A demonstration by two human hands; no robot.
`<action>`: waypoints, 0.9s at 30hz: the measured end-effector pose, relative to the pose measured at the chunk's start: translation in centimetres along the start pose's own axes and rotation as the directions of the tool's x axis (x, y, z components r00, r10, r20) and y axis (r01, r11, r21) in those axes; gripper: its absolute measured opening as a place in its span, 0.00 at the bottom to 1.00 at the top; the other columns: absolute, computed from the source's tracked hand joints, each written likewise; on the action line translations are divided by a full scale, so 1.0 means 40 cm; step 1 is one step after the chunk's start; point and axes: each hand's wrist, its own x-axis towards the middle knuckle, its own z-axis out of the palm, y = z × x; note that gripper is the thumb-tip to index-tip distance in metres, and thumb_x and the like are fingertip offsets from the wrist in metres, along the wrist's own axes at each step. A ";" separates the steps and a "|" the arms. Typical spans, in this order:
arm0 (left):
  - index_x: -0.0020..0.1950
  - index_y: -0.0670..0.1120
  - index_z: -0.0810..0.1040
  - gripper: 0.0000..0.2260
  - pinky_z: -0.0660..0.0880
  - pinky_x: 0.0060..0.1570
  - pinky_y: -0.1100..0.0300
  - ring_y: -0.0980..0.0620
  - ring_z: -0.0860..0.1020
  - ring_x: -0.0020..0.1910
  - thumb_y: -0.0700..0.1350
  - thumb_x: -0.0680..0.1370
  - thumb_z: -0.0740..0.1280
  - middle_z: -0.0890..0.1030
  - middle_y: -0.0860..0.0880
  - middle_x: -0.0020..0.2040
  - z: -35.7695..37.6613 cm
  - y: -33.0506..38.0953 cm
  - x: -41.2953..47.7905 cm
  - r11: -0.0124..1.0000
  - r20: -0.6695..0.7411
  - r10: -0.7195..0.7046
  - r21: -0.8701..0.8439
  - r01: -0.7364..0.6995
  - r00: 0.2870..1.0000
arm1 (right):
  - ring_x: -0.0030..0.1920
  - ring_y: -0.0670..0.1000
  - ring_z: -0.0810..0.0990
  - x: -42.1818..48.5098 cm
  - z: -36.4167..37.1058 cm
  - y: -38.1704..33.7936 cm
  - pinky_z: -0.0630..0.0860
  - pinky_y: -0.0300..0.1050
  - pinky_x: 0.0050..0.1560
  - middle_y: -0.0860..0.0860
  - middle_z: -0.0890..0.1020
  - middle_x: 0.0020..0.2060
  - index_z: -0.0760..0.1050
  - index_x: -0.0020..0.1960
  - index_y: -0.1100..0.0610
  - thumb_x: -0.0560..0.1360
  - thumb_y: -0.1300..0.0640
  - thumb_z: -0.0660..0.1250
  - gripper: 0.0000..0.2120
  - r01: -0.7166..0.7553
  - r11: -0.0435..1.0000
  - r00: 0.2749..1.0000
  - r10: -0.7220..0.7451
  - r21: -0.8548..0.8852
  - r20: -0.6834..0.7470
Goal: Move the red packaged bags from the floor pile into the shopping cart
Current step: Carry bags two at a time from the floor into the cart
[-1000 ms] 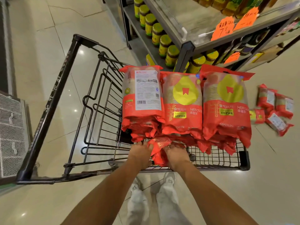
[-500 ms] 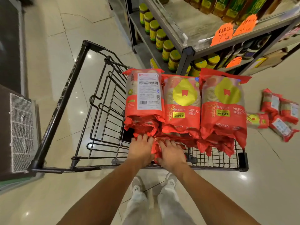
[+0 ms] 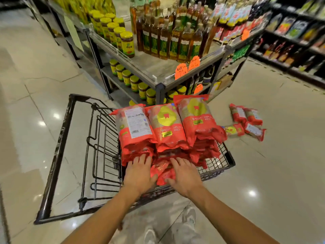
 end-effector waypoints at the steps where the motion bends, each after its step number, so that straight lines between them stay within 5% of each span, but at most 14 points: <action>1: 0.77 0.47 0.66 0.33 0.71 0.64 0.45 0.43 0.72 0.68 0.64 0.76 0.61 0.71 0.45 0.73 -0.008 0.018 0.005 1.000 -0.007 0.019 0.019 -0.019 1.000 | 0.76 0.56 0.62 -0.016 -0.011 0.013 0.63 0.54 0.74 0.53 0.64 0.77 0.55 0.81 0.52 0.77 0.35 0.61 0.38 -0.017 1.000 1.000 0.017 0.004 -0.019; 7: 0.64 0.44 0.79 0.34 0.79 0.49 0.45 0.41 0.81 0.55 0.67 0.71 0.56 0.82 0.44 0.59 -0.068 0.182 0.042 0.979 -0.040 0.195 0.064 -0.192 0.980 | 0.75 0.56 0.64 -0.126 -0.064 0.140 0.65 0.54 0.73 0.53 0.66 0.76 0.57 0.80 0.51 0.76 0.33 0.61 0.39 -0.137 0.989 0.984 0.143 0.060 -0.110; 23: 0.68 0.44 0.76 0.33 0.77 0.57 0.44 0.40 0.78 0.61 0.66 0.73 0.60 0.79 0.42 0.66 -0.156 1.182 0.249 0.843 -0.162 0.538 0.141 -0.520 0.828 | 0.78 0.55 0.61 -0.523 -0.232 0.999 0.60 0.52 0.77 0.53 0.63 0.79 0.55 0.82 0.51 0.78 0.31 0.59 0.40 -0.499 0.804 0.765 0.584 0.324 -0.271; 27: 0.75 0.46 0.68 0.34 0.73 0.64 0.46 0.42 0.73 0.68 0.66 0.76 0.60 0.74 0.44 0.71 -0.172 1.378 0.284 0.811 -0.170 0.584 0.149 -0.566 0.794 | 0.79 0.55 0.60 -0.591 -0.263 1.175 0.60 0.52 0.77 0.52 0.63 0.79 0.55 0.81 0.51 0.78 0.31 0.58 0.40 -0.537 0.773 0.729 0.627 0.339 -0.275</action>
